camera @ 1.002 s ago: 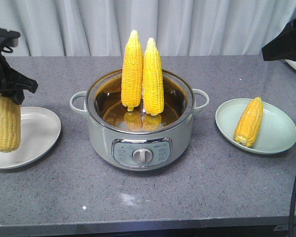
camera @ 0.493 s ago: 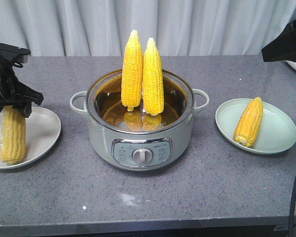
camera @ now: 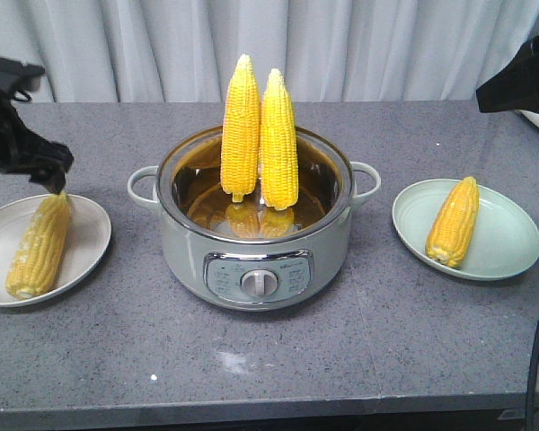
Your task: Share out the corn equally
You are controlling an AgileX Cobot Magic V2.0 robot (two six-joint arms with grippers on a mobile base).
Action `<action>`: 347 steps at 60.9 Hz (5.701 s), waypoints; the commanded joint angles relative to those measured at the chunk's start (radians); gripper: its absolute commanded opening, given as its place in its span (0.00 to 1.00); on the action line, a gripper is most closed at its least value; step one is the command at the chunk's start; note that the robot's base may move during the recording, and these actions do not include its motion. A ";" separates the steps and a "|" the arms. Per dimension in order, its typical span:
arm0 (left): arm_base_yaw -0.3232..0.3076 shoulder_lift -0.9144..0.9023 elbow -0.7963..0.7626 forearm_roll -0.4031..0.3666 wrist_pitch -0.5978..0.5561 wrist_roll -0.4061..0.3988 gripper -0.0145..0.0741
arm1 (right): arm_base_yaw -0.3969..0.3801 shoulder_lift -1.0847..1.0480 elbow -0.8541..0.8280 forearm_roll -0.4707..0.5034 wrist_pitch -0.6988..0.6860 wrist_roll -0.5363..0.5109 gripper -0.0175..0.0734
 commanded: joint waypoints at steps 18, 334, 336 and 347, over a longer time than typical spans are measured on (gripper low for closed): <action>0.001 -0.377 -0.009 -0.153 -0.124 0.033 0.87 | 0.000 -0.029 -0.024 0.027 -0.046 -0.004 0.80; -0.185 -0.286 0.024 -0.776 -0.100 0.600 0.83 | 0.032 0.072 -0.245 0.171 0.095 0.015 0.40; -0.205 -0.255 -0.003 -0.764 -0.097 0.598 0.83 | 0.032 0.072 -0.245 0.171 0.095 0.015 0.40; -0.305 -0.085 -0.152 -0.683 -0.061 0.588 0.83 | 0.032 0.072 -0.245 0.171 0.095 0.015 0.40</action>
